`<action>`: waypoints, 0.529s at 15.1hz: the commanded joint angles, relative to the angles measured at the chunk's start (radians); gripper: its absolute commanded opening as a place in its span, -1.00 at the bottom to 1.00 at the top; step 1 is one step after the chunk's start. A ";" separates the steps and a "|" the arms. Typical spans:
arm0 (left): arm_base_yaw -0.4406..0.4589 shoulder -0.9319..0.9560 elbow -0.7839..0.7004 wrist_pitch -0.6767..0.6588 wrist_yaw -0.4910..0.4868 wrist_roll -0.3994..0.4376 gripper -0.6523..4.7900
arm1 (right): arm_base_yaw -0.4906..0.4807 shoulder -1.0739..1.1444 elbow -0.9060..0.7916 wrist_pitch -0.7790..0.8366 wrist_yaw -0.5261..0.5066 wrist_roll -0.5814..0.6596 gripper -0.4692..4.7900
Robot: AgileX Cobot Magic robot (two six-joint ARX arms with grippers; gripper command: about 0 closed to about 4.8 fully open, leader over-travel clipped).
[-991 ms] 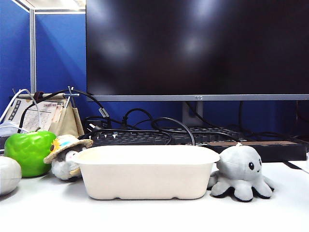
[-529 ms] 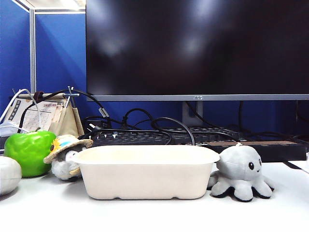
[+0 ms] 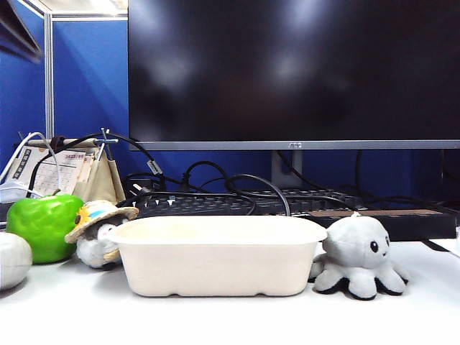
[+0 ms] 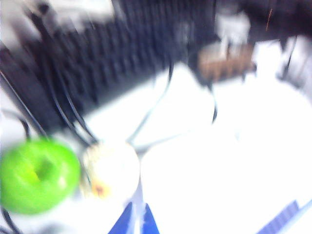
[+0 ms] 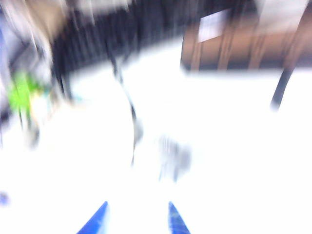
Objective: Identity fluffy octopus among items on the table, put them into the paper lunch box.
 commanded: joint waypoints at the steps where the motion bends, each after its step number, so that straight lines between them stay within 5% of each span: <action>1: -0.097 -0.001 0.005 -0.006 -0.092 0.040 -0.66 | 0.111 0.106 -0.005 -0.069 0.056 -0.013 -0.26; 8: -0.122 -0.001 0.005 -0.010 -0.134 0.040 -0.66 | 0.263 0.315 -0.079 0.059 0.079 -0.011 -0.26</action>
